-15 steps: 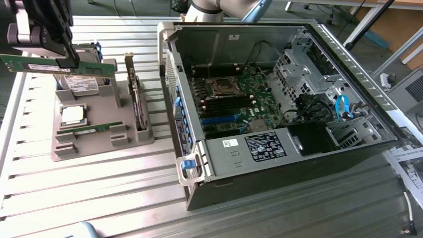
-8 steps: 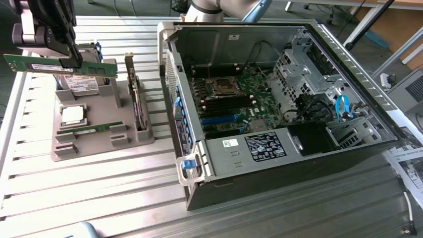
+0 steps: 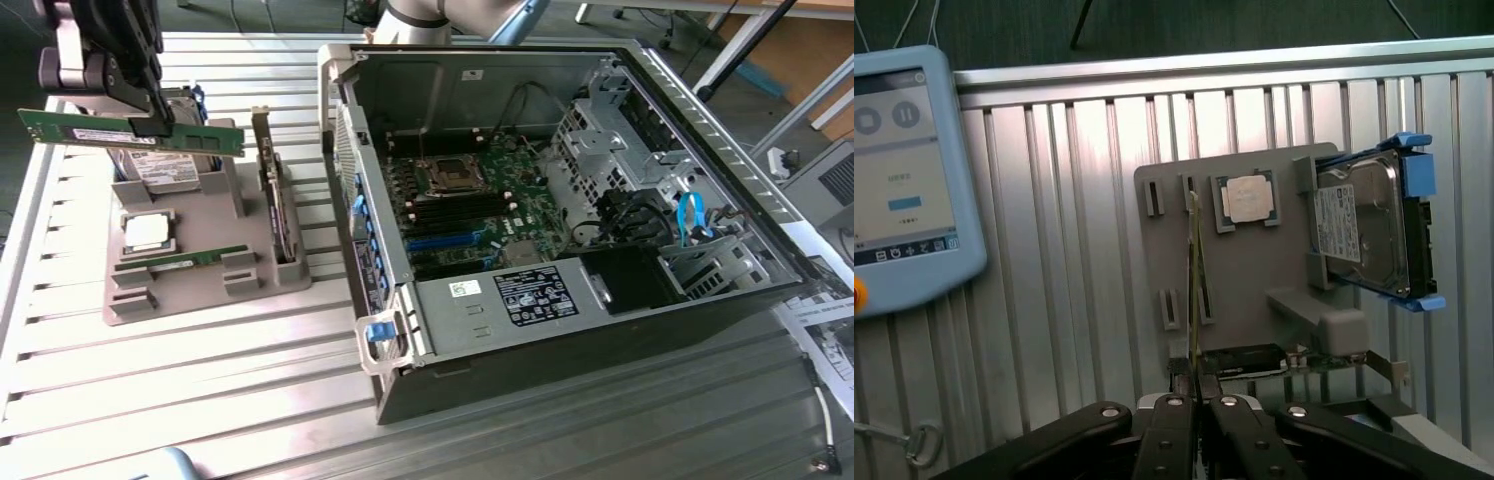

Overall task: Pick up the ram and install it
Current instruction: 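Pick up the ram and move it above insertion slot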

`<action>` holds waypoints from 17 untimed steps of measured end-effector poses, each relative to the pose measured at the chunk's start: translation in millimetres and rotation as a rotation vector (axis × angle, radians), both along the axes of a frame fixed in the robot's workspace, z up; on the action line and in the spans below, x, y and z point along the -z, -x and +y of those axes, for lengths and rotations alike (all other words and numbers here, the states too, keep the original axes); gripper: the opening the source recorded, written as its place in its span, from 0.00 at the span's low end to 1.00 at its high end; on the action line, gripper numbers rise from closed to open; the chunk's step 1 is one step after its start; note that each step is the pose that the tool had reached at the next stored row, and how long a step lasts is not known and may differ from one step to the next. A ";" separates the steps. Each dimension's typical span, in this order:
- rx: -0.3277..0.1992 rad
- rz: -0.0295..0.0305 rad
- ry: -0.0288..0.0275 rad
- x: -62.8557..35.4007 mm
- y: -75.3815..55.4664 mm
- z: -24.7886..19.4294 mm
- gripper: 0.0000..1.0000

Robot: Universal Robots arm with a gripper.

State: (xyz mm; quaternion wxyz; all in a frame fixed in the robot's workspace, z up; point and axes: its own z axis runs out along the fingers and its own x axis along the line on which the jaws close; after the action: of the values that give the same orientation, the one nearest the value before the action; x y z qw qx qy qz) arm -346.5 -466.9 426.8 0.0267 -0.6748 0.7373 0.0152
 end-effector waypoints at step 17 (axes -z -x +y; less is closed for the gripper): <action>0.000 0.0001 0.0001 0.0 -11.6 0.0 0.13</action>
State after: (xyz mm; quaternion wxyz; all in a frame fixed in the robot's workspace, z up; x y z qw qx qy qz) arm -334.9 -466.8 426.8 0.0267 -0.6748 0.7373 0.0151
